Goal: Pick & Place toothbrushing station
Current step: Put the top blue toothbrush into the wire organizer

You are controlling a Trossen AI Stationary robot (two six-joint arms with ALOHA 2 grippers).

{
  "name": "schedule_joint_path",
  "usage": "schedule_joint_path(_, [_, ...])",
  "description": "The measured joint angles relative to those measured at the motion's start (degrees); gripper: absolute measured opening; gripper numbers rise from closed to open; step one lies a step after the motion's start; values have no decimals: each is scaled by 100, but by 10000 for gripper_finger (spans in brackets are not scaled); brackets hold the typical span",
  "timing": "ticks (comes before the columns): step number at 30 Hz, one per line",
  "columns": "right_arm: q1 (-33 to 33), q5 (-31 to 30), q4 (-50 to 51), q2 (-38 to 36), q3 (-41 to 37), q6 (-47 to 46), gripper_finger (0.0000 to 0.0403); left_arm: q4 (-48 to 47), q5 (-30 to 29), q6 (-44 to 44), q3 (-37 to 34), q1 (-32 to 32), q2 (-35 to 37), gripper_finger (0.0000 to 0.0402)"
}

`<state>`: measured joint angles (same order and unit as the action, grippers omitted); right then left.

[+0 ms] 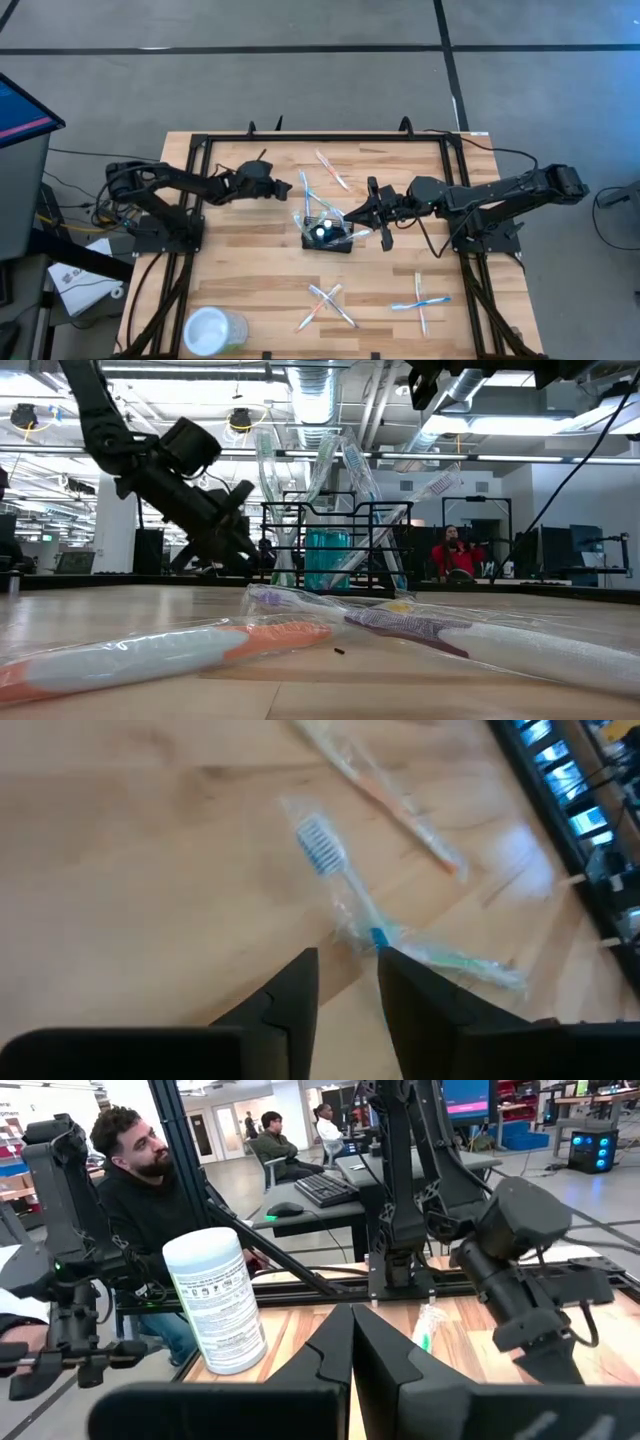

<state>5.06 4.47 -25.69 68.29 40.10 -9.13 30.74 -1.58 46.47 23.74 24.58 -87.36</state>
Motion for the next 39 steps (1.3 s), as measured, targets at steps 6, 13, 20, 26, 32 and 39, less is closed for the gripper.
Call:
schedule_joint_path(6, [0, 2, 0, 0, 0, -142, 0, 24, 116, 202, 372, -7, -527, 142])
schedule_joint_path(13, [15, 2, 2, 0, 0, -144, 0, 19, 145, 202, 737, 30, -1093, 172])
schedule_joint_path(20, [15, 2, 63, 0, 0, -143, 0, 31, 153, 186, 945, 66, -1309, 184])
schedule_joint_path(26, [7, 2, 192, 0, 0, -142, 0, 65, 152, 40, 1075, 95, -1306, 177])
schedule_joint_path(32, [7, 2, 190, 0, 0, -140, 0, 52, 144, 36, 1076, 101, -1306, 164])
schedule_joint_path(39, [7, 2, 192, 0, 0, -140, 0, 109, 116, 38, 1162, 101, -1643, 156])
